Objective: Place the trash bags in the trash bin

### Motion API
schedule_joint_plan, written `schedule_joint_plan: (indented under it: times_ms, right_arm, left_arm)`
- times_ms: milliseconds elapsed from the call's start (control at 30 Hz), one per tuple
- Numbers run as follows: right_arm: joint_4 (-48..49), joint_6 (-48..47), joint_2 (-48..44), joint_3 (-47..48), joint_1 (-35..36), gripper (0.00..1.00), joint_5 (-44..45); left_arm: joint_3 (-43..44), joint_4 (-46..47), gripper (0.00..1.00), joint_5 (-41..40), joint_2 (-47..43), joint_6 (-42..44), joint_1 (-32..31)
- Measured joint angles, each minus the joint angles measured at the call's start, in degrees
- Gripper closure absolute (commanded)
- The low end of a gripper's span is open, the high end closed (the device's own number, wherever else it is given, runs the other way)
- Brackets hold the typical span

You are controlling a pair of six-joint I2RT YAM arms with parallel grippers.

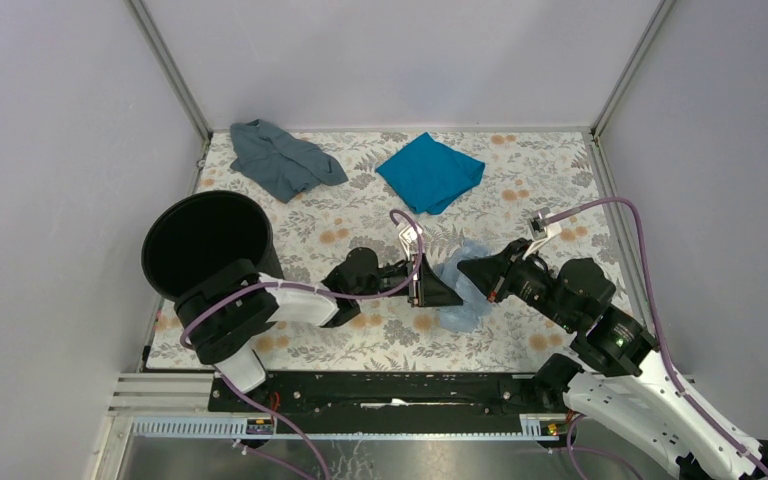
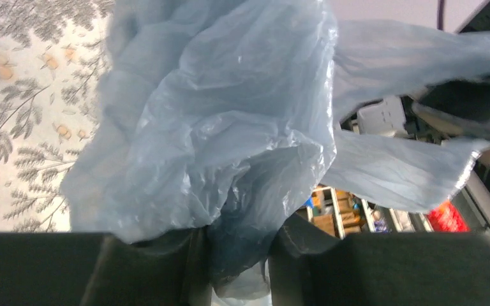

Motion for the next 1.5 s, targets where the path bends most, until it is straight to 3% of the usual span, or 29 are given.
schedule_joint_plan:
  times_ms: [67, 233, 400, 533, 600, 700, 800, 933, 1067, 1167, 1300, 1433, 1500]
  right_arm:
    - [-0.2, -0.04, 0.0, 0.09, 0.02, 1.0, 0.02]
    - [-5.16, -1.25, -0.39, 3.87, 0.02, 1.0, 0.63]
    - [-11.58, -4.42, -0.94, 11.32, 0.02, 1.0, 2.62]
    - [-11.89, -6.29, -2.54, 12.87, 0.02, 1.0, 4.15]
    - [-12.61, -7.34, -2.56, 12.98, 0.02, 1.0, 5.2]
    - [-15.04, -8.85, -2.34, 13.2, 0.0, 1.0, 7.17]
    - [-15.8, -9.86, -2.32, 13.55, 0.02, 1.0, 8.7]
    - [-14.47, -10.05, -1.53, 12.81, 0.0, 1.0, 9.25]
    - [-11.98, -10.03, 1.88, 10.12, 0.0, 1.0, 9.7]
    - [-11.28, -10.01, 5.2, 9.05, 0.02, 1.0, 9.7]
    - [-10.23, -9.97, 7.69, 8.9, 0.02, 1.0, 9.68]
    - [-10.16, -9.88, 7.43, 8.9, 0.0, 1.0, 9.7]
    - [-10.19, -9.77, 7.08, 8.9, 0.02, 1.0, 9.73]
  left_arm:
    - [0.04, -3.91, 0.79, -1.62, -0.61, 1.7, 0.2]
    - [0.04, -15.06, 0.79, -3.91, -1.84, 6.08, 4.17]
    - [0.02, -21.29, 0.75, -3.93, -2.6, 10.03, 9.99]
    - [0.02, -29.03, 0.72, -5.16, -4.02, 14.08, 10.95]
    - [0.13, -33.09, 0.61, -6.16, -5.22, 16.13, 10.86]
    - [0.81, -41.44, 0.25, -9.25, -8.28, 20.0, 10.73]
    - [3.17, -50.86, 0.02, -13.35, -11.63, 24.24, 10.75]
    - [6.16, -60.0, 0.02, -16.9, -17.33, 28.72, 10.64]
    - [6.71, -64.22, 0.17, -18.27, -24.96, 30.47, 10.01]
    - [6.95, -65.51, 0.14, -18.53, -27.96, 30.56, 9.66]
    - [6.82, -64.17, 0.09, -17.66, -26.58, 29.49, 9.11]
    - [6.84, -60.87, 0.15, -17.4, -20.5, 28.15, 6.14]
    - [7.34, -60.0, 0.1, -17.38, -16.02, 27.65, 5.01]
